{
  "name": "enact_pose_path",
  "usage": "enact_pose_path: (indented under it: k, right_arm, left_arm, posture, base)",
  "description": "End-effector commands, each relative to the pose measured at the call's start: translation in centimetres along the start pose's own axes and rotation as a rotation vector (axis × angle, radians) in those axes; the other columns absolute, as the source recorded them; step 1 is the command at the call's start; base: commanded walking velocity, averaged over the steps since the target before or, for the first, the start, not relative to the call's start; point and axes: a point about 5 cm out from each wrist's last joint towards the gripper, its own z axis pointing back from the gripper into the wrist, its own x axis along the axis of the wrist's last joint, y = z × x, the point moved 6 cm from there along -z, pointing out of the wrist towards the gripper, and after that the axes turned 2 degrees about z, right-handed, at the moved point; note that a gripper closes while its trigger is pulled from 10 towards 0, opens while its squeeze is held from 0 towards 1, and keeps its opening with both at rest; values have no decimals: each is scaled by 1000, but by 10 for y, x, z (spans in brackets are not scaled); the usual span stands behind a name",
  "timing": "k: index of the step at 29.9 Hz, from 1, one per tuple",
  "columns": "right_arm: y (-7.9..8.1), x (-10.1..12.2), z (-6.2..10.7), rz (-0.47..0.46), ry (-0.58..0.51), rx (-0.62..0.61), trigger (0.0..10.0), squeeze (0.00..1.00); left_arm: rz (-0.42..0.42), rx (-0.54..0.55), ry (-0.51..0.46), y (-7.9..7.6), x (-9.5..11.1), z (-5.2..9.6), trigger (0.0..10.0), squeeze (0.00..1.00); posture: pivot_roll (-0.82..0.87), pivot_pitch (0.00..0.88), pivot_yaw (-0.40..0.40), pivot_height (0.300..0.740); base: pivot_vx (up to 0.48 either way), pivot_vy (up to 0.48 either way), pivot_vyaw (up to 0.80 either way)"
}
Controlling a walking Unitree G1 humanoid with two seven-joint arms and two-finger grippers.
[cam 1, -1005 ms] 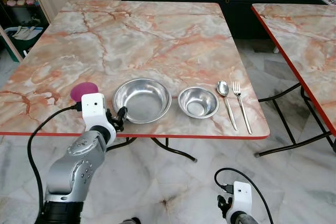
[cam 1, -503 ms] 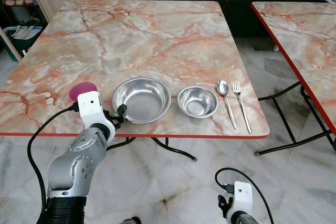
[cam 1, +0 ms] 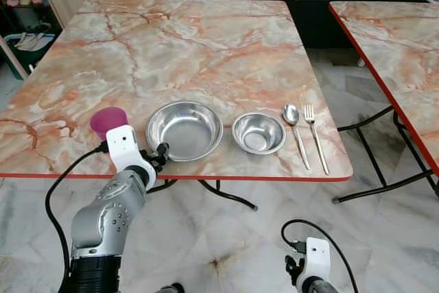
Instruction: Setting the table
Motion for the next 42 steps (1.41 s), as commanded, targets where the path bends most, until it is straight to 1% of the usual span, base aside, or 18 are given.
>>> enact_pose_path:
  k: [1,7,11,19,21,23,25,29,34,36,39,40,41,42]
  right_arm:
    - [-2,-5,1,-6,13,-4,10000,0]
    - [-3,-5,1,-5,14,-4,10000,0]
    - [-3,-5,1,-6,13,-5,10000,0]
    - [-1,-6,1,-7,14,0,10000,0]
    - [-1,-6,1,-7,15,1,10000,0]
    - [0,-6,1,-7,15,2,10000,0]
    - [0,-6,1,-6,15,3,10000,0]
    - [1,-5,1,-8,12,5,10000,0]
    - [-1,-5,1,-11,12,1,10000,0]
    - [-2,-6,2,-12,14,-2,10000,0]
    - [-2,-7,2,-14,15,-3,10000,0]
    - [-2,-7,2,-15,15,-3,10000,0]
    - [-2,-8,2,-15,16,-4,10000,0]
    - [-2,-8,2,-15,16,-4,10000,0]
  left_arm:
    - [11,34,28,5,-8,-3,10000,0]
    - [37,19,14,-1,-3,-5,10000,0]
    - [53,4,-12,-7,6,-6,10000,0]
    - [59,2,-26,-10,13,-6,10000,0]
    - [58,5,-24,-10,13,-6,10000,0]
    - [34,19,-22,-7,11,-7,10000,0]
    - [42,17,-16,-8,9,-8,10000,0]
    - [57,2,18,-15,0,-10,10000,0]
    - [65,-10,32,-20,-4,-13,10000,0]
    - [68,-21,37,-25,-5,-14,10000,0]
    - [68,-23,36,-27,-5,-15,10000,0]
    - [68,-23,35,-27,-5,-15,8902,0]
    - [69,-22,33,-27,-5,-16,0,0]
    - [69,-22,33,-27,-5,-16,0,0]
  posture:
    - [74,158,-31,740]
    - [74,158,-31,740]
    - [74,156,-31,740]
    - [78,155,-29,740]
    - [78,155,-29,740]
    - [76,154,-28,740]
    - [76,154,-28,740]
    - [65,152,-27,740]
    - [65,152,-27,740]
    - [55,150,-24,740]
    - [55,150,-24,740]
    - [51,150,-23,740]
    - [49,151,-21,740]
    - [49,151,-21,740]
  base:
    - [0,0,0]
    - [0,0,0]
    - [0,0,0]
    - [0,0,0]
    - [0,0,0]
    - [0,0,0]
    - [0,0,0]
    - [0,0,0]
    - [0,0,0]
    - [0,0,0]
    - [0,0,0]
    - [0,0,0]
    - [0,0,0]
    - [0,0,0]
